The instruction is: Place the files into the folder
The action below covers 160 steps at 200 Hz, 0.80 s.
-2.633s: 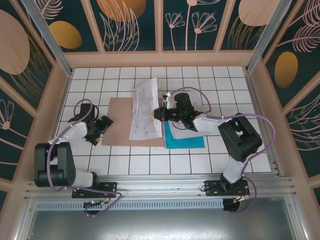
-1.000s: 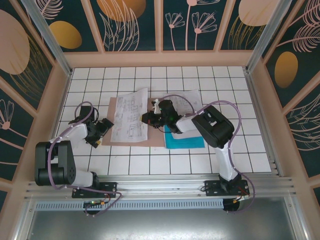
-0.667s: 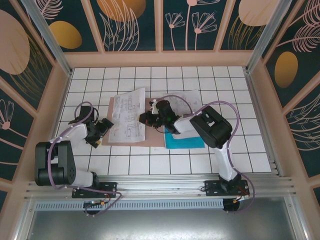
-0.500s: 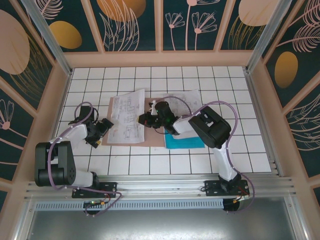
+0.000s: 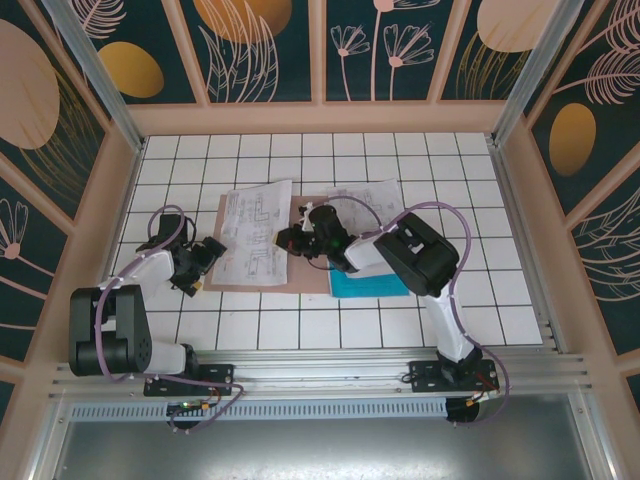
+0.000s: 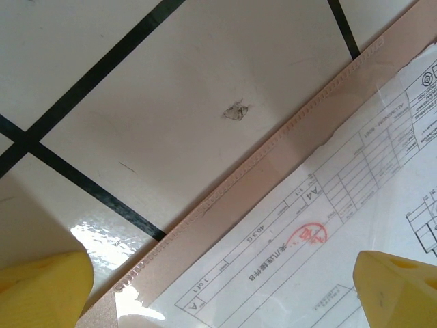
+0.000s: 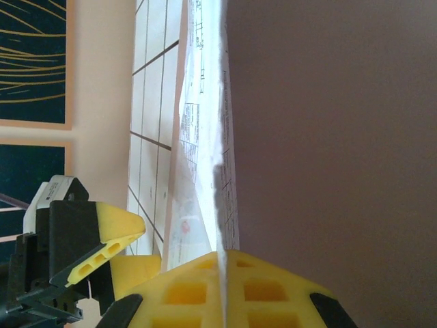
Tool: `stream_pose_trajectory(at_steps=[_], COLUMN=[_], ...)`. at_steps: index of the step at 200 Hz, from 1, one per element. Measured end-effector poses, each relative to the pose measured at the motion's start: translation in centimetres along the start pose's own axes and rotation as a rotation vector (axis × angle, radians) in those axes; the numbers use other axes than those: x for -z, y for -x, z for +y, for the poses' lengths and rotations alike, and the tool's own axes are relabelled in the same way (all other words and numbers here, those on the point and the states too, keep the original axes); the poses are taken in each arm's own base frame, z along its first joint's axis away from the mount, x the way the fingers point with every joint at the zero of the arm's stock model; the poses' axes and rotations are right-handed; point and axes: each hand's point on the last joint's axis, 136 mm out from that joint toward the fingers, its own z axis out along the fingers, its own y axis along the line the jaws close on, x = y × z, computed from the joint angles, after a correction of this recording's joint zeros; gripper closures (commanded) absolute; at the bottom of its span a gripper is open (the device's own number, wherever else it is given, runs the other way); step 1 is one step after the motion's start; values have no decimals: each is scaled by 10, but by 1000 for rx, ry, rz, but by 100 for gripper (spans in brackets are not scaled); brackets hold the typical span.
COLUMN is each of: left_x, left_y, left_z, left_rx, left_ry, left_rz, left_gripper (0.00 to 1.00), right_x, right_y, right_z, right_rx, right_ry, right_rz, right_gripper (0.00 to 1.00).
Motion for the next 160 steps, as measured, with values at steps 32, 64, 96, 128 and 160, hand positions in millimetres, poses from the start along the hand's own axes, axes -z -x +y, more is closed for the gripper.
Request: stream_pose_trajectory(at_steps=[32,64,96,128,160], left_x=[0,0,0,0,0], left_y=[0,0,0,0,0], left_z=[0,0,-1,-1,-1], left_rx=[4,4,6,6,6], left_ry=[-7,-10,-11,-12,-13], left_rz=[0,-2,-2,-3,-3], left_gripper=[2,2,2,2,3], right_x=[-3,-5,-5,-8,-10], right_y=[-5,-7,-9,-12,-13], right_z=[-3,-3,-3,-3,-2], right_rx=[-10,-22,-20,-19,-17], right_ry=[-7,-8,-7,-7,-6], right_rz=[6,9,13,20,22], right_gripper=[100,100,100,100,100])
